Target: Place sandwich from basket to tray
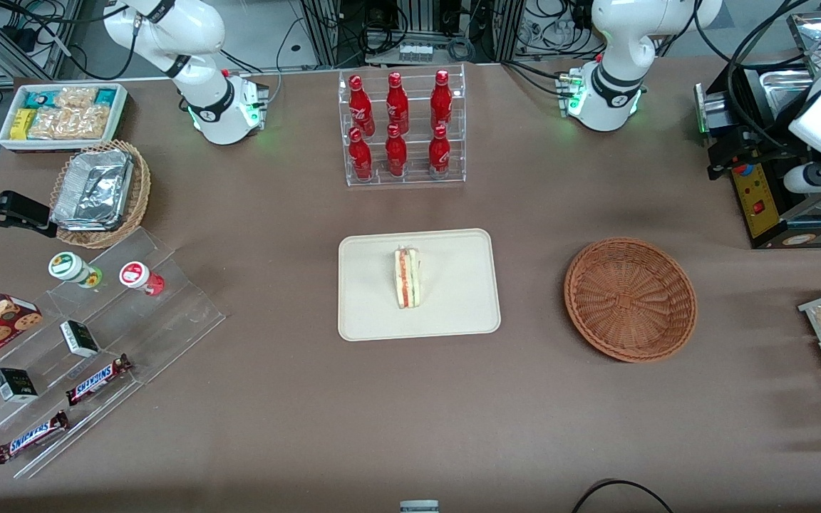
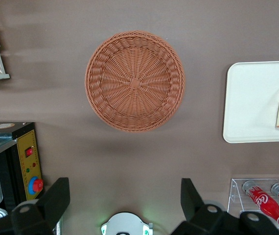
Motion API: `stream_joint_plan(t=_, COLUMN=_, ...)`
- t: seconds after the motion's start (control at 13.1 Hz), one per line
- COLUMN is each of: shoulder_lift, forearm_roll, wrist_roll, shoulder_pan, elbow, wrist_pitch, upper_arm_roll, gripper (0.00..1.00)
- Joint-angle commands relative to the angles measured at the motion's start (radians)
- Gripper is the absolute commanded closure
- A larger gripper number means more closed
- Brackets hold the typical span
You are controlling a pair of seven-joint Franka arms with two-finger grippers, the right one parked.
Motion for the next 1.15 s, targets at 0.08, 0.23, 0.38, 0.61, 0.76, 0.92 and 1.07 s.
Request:
stream_joint_plan(t=0.08, shoulder_lift=-0.006, forearm_roll=-0.007, wrist_roll=0.015, shoulder_pan=-0.001, elbow=0.012, wrist_pitch=0.008, upper_arm_roll=-0.01, gripper=0.0)
stream_joint_plan(t=0.23, shoulder_lift=0.018, forearm_roll=-0.004, wrist_roll=0.016, shoulder_pan=-0.003, elbow=0.057, wrist_pitch=0.01, upper_arm_roll=-0.007, gripper=0.0)
stream_joint_plan(t=0.38, shoulder_lift=0.063, forearm_roll=0.022, wrist_roll=0.016, shoulder_pan=-0.003, elbow=0.11, wrist_pitch=0.008, upper_arm_roll=-0.008, gripper=0.0)
stream_joint_plan(t=0.61, shoulder_lift=0.068, forearm_roll=0.053, wrist_roll=0.018, shoulder_pan=0.0, elbow=0.111, wrist_pitch=-0.003, upper_arm_roll=0.007, gripper=0.0)
stream_joint_plan(t=0.76, shoulder_lift=0.068, forearm_roll=0.044, wrist_roll=0.021, shoulder_pan=0.0, elbow=0.111, wrist_pitch=-0.001, upper_arm_roll=0.034, gripper=0.0)
stream_joint_plan(t=0.92, shoulder_lift=0.068, forearm_roll=0.042, wrist_roll=0.053, shoulder_pan=0.002, elbow=0.111, wrist_pitch=-0.003, upper_arm_roll=0.036, gripper=0.0)
stream_joint_plan(t=1.07, shoulder_lift=0.068, forearm_roll=0.042, wrist_roll=0.093, shoulder_pan=0.0, elbow=0.111, wrist_pitch=-0.004, upper_arm_roll=0.05, gripper=0.0)
